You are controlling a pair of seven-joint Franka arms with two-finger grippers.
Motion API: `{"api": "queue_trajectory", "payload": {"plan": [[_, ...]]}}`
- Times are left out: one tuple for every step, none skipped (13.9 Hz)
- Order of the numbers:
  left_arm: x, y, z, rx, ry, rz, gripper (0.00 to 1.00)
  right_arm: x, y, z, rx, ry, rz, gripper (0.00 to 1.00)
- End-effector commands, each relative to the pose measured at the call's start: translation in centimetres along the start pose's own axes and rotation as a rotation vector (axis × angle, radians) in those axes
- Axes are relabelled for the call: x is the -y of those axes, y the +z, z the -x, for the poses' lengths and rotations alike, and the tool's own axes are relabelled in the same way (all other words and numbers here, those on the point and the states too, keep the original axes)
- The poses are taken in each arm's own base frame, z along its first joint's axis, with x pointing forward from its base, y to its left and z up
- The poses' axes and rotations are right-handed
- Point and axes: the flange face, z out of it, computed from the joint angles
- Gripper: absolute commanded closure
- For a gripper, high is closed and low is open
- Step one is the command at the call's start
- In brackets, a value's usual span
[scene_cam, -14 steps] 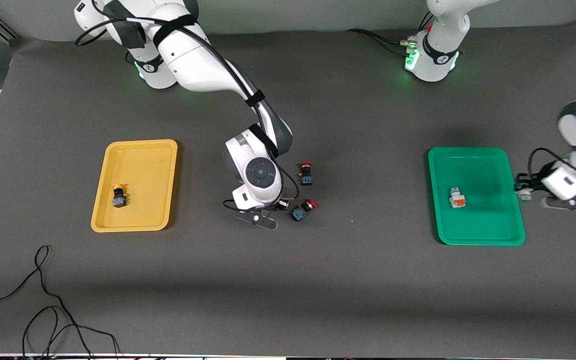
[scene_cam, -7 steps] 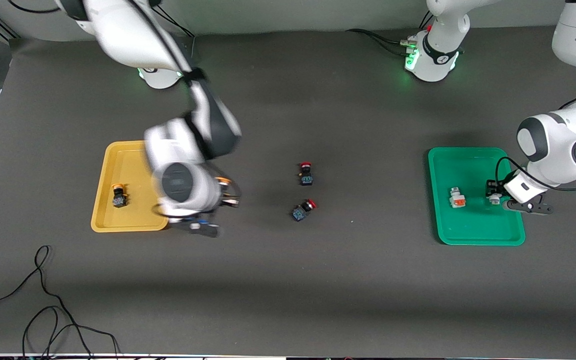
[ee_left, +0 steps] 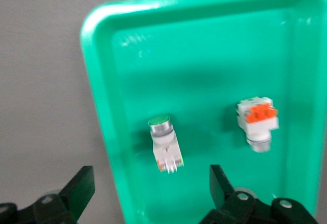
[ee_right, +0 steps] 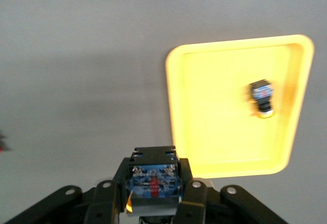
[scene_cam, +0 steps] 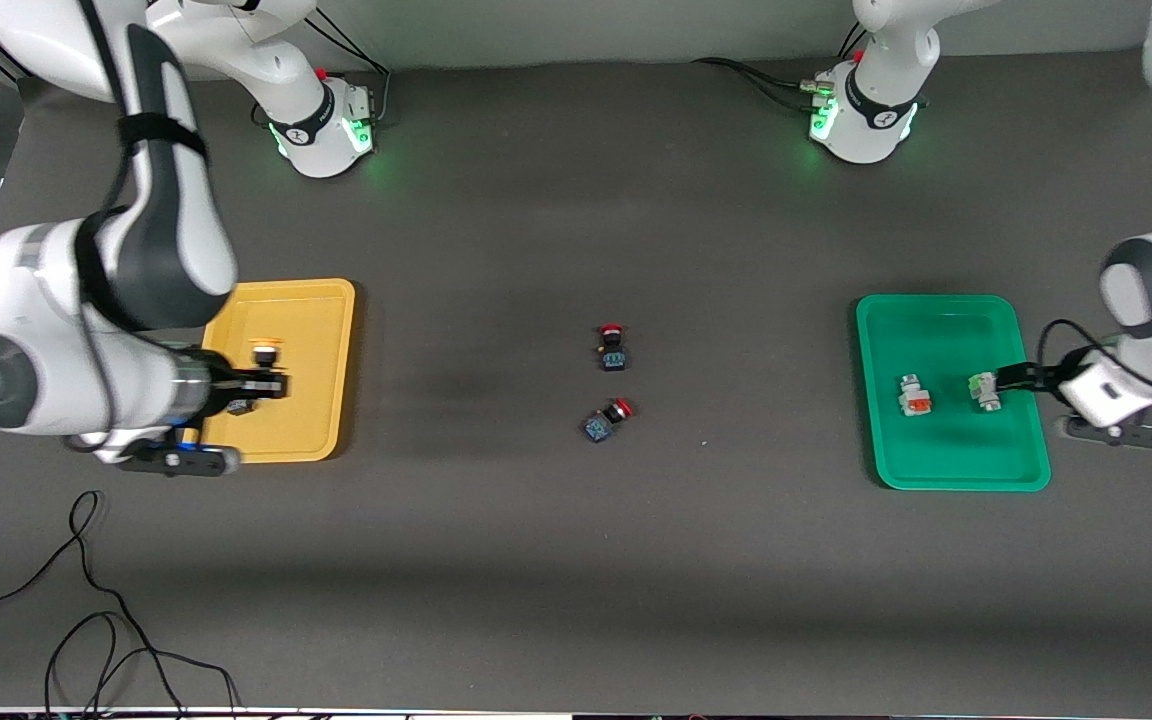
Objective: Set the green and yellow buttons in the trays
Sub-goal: 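Place the green-cap button in the green tray while the right gripper carries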
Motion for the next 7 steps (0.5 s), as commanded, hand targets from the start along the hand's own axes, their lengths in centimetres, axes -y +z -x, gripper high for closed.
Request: {"api": "queue_trajectory", "payload": {"plan": [[0.2, -8.2, -0.1, 0.036, 0.008, 0.012, 0.0, -3.5, 2.2, 0.2, 0.007, -0.06, -0.015, 1.0], [0.1, -11.0, -0.1, 0.045, 0.003, 0.018, 0.0, -5.0, 3.1, 0.2, -0.01, -0.084, -0.024, 1.0], [-0.1, -13.8, 0.0, 0.057, 0.001, 0.025, 0.0, -6.1, 4.4, 0.1, -0.016, -0.085, -0.027, 1.0], [-0.2, -16.2, 0.3, 0.07, 0.0, 0.029, 0.0, -6.9, 5.6, 0.2, -0.021, -0.077, -0.029, 1.0], [-0.5, -18.2, 0.7, 0.081, -0.001, 0.034, 0.0, -7.5, 7.0, 0.4, -0.03, -0.077, -0.033, 1.0], [-0.9, -20.4, 1.3, 0.083, 0.0, 0.035, 0.0, -8.1, 8.6, 0.5, -0.047, -0.087, -0.035, 1.0], [-1.3, -22.1, 2.0, 0.082, -0.012, 0.033, 0.0, -9.2, 10.2, 0.5, -0.066, -0.094, -0.031, 1.0]]}}
